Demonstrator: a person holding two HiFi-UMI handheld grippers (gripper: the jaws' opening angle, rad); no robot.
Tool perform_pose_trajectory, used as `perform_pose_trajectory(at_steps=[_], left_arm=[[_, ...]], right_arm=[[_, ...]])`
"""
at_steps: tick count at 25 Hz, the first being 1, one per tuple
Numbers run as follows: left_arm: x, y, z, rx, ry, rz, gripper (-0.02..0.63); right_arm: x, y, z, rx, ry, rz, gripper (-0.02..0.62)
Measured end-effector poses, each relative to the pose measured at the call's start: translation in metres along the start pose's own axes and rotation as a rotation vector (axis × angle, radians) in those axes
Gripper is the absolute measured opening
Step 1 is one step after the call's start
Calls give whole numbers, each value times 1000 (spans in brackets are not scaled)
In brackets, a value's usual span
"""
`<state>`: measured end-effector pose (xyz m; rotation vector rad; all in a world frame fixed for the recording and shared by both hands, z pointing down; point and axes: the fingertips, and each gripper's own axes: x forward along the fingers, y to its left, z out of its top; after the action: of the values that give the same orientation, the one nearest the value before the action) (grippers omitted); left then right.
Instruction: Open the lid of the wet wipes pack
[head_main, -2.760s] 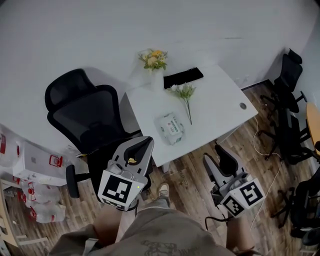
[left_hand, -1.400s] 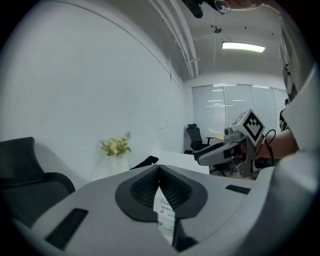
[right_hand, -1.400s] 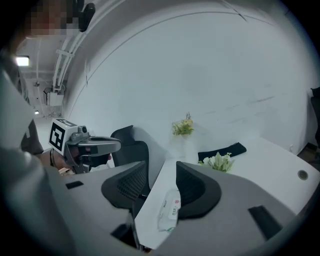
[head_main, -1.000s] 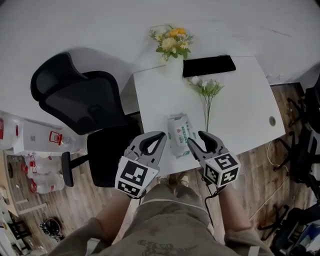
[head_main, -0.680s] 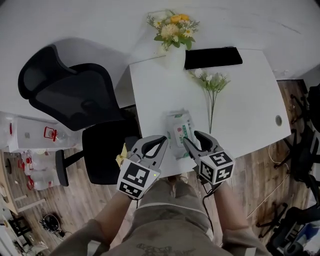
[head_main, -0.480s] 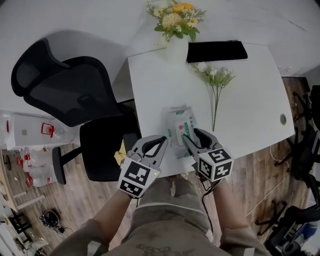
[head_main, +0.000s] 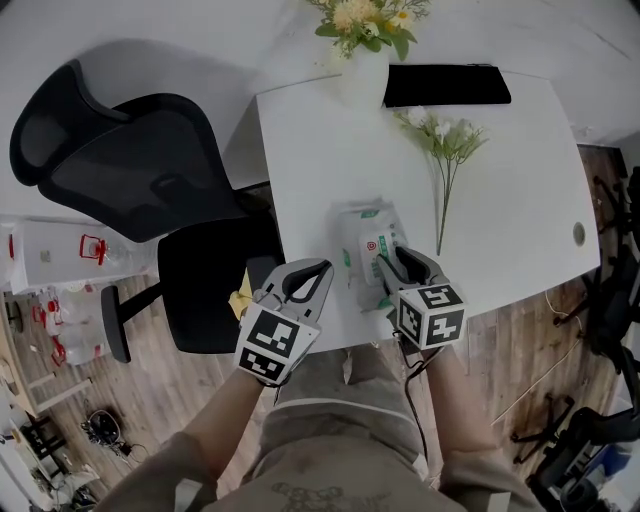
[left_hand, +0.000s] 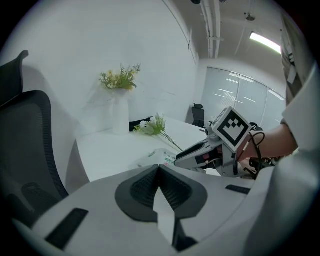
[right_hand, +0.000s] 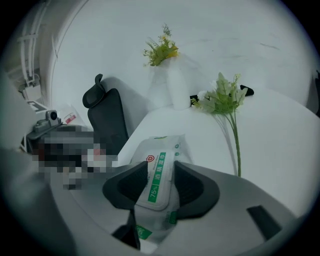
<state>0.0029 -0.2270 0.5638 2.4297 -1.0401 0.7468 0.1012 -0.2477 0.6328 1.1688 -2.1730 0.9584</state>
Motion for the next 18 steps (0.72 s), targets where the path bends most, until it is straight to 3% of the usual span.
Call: perform_pose_trajectory(at_steps=[2, 6, 11, 18], left_arm=[[0, -1, -2, -7, 2, -4, 17], [0, -3, -6, -14, 4, -11, 17], [-3, -4, -13, -21, 13, -11, 17], [-9, -1, -17, -31, 20, -1, 17]], right_arm=[[1, 1, -1, 25, 3, 10, 209], [2, 3, -2, -11, 9, 16, 223], [-7, 0, 5, 1, -64, -18, 96], [-17, 13, 15, -76, -188, -24, 71]])
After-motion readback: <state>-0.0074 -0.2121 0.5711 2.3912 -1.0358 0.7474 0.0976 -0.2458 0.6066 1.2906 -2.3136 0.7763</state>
